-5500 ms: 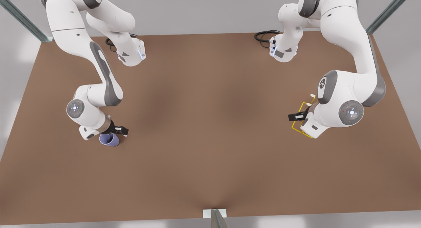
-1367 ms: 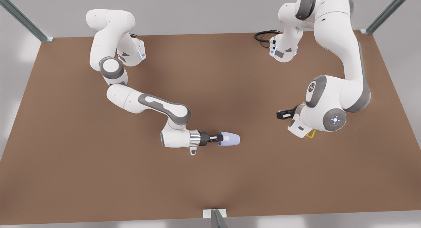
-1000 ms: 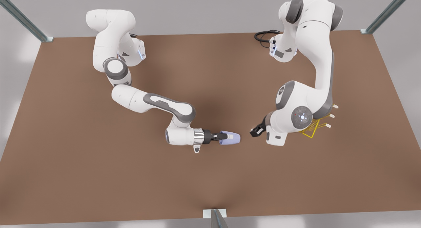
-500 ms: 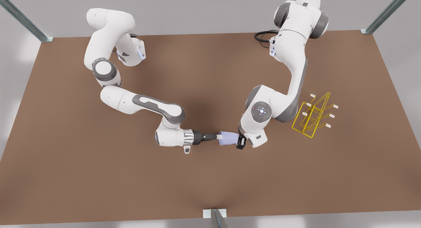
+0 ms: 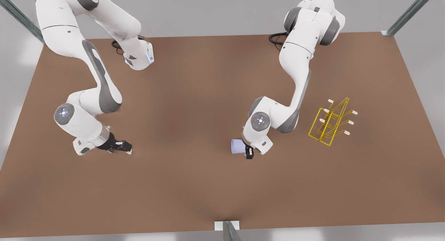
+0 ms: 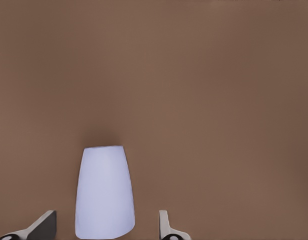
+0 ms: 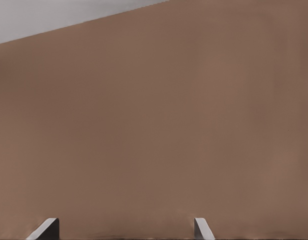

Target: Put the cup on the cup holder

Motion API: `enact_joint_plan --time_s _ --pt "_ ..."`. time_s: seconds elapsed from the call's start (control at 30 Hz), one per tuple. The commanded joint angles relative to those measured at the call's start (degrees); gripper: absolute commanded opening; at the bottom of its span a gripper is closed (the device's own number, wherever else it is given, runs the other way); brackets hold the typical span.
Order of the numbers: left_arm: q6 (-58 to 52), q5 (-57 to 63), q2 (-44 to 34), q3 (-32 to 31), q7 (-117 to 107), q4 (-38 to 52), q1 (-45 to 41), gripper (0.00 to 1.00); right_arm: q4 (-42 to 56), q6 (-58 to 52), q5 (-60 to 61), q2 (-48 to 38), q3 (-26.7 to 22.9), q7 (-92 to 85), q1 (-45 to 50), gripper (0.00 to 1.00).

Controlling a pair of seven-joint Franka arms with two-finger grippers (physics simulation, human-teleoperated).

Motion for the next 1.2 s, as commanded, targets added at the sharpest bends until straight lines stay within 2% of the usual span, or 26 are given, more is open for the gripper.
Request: enact_joint_plan --time_s 0.0,0.1,0.2,0.23,0.27,0.57,0.63,0.67,1.17 --pt "3.7 0.1 0.0 -0.1 -11.3 -0.5 0.0 1.0 0.8 -18.1 3.4 -4.3 -12.8 -16.0 8.6 1.0" --pt "4.1 0.1 -0.1 -0.1 -11.2 -2.2 -1.0 1.0 15.6 -29.9 2.6 -1.9 -13.9 -16.0 4.3 1.0" --pt "4.8 -0.1 0.9 -0.1 -10.0 -2.2 -0.8 1.0 15.0 -33.6 2.9 -7.6 -14.4 -15.6 7.1 1.0" --pt "4.9 -0.2 1.4 -0.1 -9.1 -2.4 -0.9 1.0 14.8 -34.8 3.4 -10.2 -19.8 -15.4 13.2 1.0" --pt "4.9 -0.2 2.1 -0.1 -9.1 -2.4 -1.1 1.0 14.7 -36.5 3.4 -12.1 -23.0 -15.5 18.4 1.0" --pt "6.7 0.0 3.8 -0.3 -8.4 -3.7 -2.2 1.0 16.1 -37.4 3.4 -9.8 -23.0 -15.2 16.5 1.0" --pt "6.9 0.1 3.5 -0.3 -8.0 -5.1 -2.8 1.0 29.7 -36.6 3.8 -1.6 -23.0 -15.2 16.8 1.0" --pt "6.9 0.1 3.4 -0.3 -7.9 -5.4 -2.8 1.0 30.6 -35.9 3.7 0.0 -22.9 -13.6 17.0 1.0" --pt "8.3 0.2 4.6 -0.3 -6.2 -4.8 -2.5 1.0 30.2 -34.4 2.9 1.7 -22.9 -11.9 17.0 1.0"
